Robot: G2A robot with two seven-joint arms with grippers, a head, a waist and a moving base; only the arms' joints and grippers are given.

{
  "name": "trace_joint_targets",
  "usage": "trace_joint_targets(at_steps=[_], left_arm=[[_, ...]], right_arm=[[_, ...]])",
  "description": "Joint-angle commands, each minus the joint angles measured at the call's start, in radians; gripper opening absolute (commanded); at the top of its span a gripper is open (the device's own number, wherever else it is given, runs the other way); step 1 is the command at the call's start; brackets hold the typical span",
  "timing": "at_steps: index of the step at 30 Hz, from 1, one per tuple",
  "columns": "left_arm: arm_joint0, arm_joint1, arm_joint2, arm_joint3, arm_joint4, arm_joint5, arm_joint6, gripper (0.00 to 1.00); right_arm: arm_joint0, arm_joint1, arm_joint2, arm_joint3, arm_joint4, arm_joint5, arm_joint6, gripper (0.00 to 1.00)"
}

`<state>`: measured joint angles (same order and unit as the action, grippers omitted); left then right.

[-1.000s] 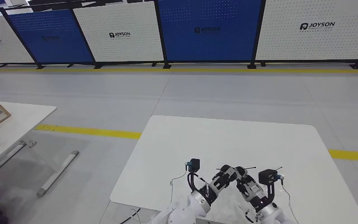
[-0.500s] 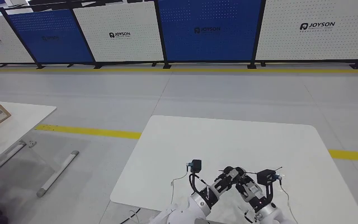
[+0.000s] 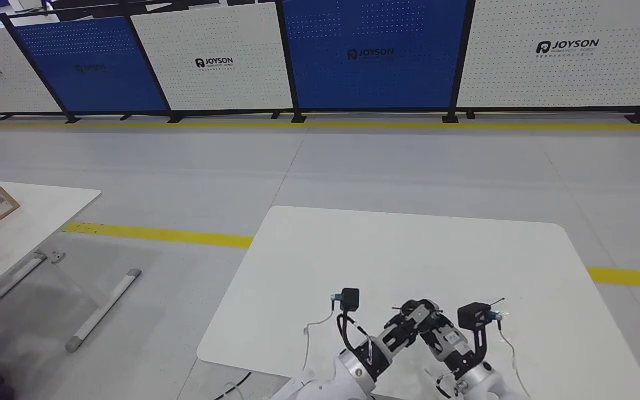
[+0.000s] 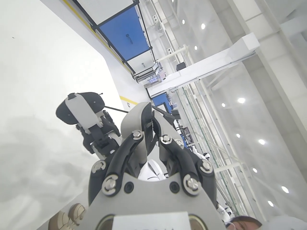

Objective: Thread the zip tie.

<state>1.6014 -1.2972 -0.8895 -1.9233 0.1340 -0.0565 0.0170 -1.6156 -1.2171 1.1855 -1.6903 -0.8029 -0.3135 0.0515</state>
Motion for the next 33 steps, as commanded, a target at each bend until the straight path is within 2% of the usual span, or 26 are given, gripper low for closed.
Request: trace_joint_targets(at_steps=[1,9,11,12,13,14,19,23,27,33], left_arm=[[0.006,0.002,0.001,-0.007,0.007,-0.004,-0.002,0.0],[0.023,0.006,0.002,-0.024,0.024,-0.015,0.001,0.0],[0.026,0.007,-0.001,-0.021,0.03,-0.003,0.007,0.0],[0.025,0.007,-0.003,-0.02,0.025,0.01,0.013,0.0],[0.023,0.006,-0.006,-0.016,0.019,0.02,0.019,0.0],[0.019,0.005,-0.008,-0.012,0.008,0.03,0.023,0.0],[-0.006,0.0,-0.033,0.023,-0.057,0.054,0.056,0.0],[-0.019,-0.002,-0.062,0.048,-0.11,0.058,0.072,0.0],[-0.013,0.0,-0.096,0.064,-0.146,0.052,0.087,0.0],[0.003,0.004,-0.134,0.081,-0.178,0.052,0.091,0.0]], right_arm=[[0.002,0.0,-0.001,0.003,0.001,0.0,0.0,0.0],[0.008,-0.001,-0.005,0.009,0.001,0.002,0.005,0.0],[0.009,-0.002,-0.006,0.009,0.004,0.001,0.004,0.0],[0.008,-0.002,-0.005,0.007,0.012,-0.002,0.0,0.22],[0.007,-0.002,-0.004,0.006,0.018,-0.004,-0.004,0.96],[0.006,-0.002,-0.001,0.005,0.026,-0.008,-0.009,1.0],[-0.016,0.001,0.025,-0.004,0.058,-0.027,-0.041,1.0],[-0.04,0.008,0.049,-0.03,0.104,-0.027,-0.073,1.0],[-0.074,0.021,0.093,-0.079,0.202,-0.027,-0.122,1.0],[-0.14,0.052,0.197,-0.149,0.401,-0.027,-0.21,1.0]])
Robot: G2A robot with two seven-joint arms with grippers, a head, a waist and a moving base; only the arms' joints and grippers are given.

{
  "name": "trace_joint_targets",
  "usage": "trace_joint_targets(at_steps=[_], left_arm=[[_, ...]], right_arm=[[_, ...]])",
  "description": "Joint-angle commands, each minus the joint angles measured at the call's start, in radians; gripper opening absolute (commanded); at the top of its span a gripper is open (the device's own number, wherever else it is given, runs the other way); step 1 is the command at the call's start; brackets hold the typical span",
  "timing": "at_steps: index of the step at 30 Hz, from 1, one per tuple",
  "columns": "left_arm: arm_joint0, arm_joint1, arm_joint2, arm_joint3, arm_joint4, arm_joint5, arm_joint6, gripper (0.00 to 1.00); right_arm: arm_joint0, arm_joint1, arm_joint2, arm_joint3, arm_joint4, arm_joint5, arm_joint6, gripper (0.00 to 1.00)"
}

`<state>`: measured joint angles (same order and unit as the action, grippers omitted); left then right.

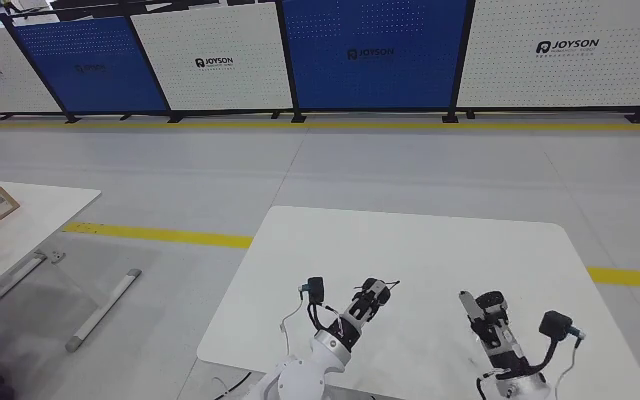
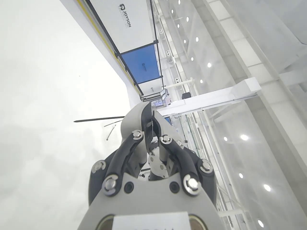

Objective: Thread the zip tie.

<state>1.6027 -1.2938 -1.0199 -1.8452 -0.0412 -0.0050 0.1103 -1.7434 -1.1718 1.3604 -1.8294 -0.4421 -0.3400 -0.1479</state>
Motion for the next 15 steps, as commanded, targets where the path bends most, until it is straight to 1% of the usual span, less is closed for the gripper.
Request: trace_joint_targets(at_steps=[1,3,7,9,12,13,14,15], left_arm=[[0.003,0.001,-0.005,0.008,-0.005,0.0,-0.004,0.0],[0.003,0.0,-0.006,0.017,-0.008,-0.001,-0.005,0.0],[-0.002,-0.002,-0.001,0.034,-0.017,-0.006,-0.002,0.0],[-0.003,-0.003,0.001,0.038,-0.023,-0.009,0.002,0.0],[-0.004,-0.003,0.005,0.043,-0.017,-0.026,-0.004,0.0],[0.0,-0.002,0.01,0.044,0.005,-0.026,-0.009,0.0],[0.003,-0.001,0.014,0.042,0.023,-0.018,-0.015,0.0],[0.003,-0.001,0.014,0.042,0.023,-0.018,-0.015,0.0]], right_arm=[[-0.021,0.011,0.039,-0.018,0.068,0.0,-0.023,1.0],[-0.044,0.021,0.077,-0.036,0.139,0.0,-0.053,1.0],[-0.078,0.037,0.14,-0.054,0.229,0.0,-0.092,1.0],[-0.092,0.042,0.169,-0.056,0.276,0.0,-0.117,1.0],[-0.113,0.044,0.211,-0.05,0.391,0.0,-0.156,1.0],[-0.113,0.044,0.211,-0.05,0.391,0.0,-0.156,1.0],[-0.113,0.044,0.211,-0.05,0.391,0.0,-0.156,1.0],[-0.113,0.044,0.211,-0.05,0.391,0.0,-0.156,1.0]])
